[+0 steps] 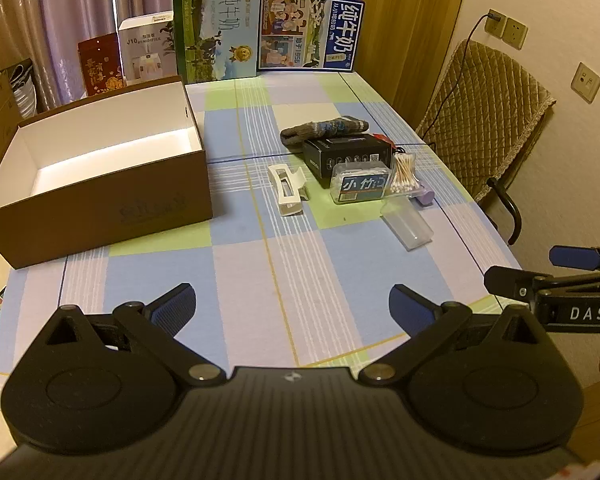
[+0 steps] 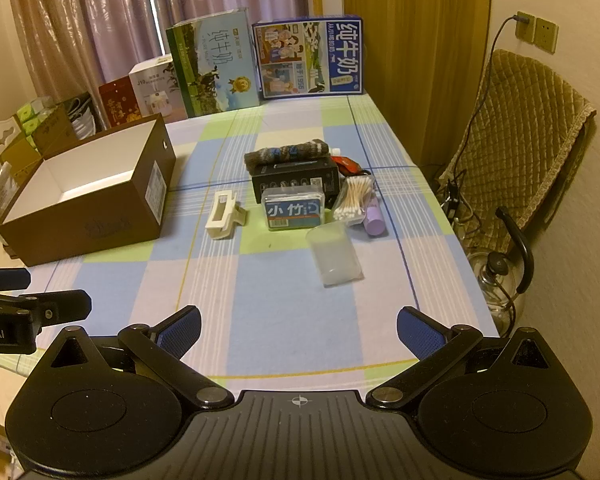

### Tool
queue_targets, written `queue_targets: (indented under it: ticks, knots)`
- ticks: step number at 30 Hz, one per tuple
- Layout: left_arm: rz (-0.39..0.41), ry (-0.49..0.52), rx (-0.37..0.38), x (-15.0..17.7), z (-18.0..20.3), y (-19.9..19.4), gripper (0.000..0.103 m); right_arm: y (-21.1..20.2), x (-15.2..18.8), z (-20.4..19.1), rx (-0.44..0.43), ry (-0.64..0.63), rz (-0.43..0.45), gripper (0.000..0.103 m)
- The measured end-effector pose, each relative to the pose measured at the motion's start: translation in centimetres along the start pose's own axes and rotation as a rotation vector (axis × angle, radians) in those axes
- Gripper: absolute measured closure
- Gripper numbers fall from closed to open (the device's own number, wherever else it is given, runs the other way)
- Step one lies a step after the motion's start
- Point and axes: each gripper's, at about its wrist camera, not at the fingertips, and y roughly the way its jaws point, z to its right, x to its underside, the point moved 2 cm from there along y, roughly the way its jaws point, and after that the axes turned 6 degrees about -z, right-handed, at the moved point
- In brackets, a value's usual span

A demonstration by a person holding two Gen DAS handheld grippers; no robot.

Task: Organize objects
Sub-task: 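Lower the right gripper around the clear plastic cup and close it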

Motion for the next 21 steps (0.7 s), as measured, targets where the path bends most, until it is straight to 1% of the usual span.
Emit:
queue_targets:
  ticks: [13,21]
  knots:
    - [-0.007,-0.004,0.001,-0.2,0.2,0.5,0.001,0.5,-0.7,0.5,-0.008,-0.003,-0.008,0.002]
    - [-0.013,-0.009,-0.001,-0.9,0.4,1.0,0.001,0.9,-1.3,0.7,-0.016,-0.015,-0.011,0.002]
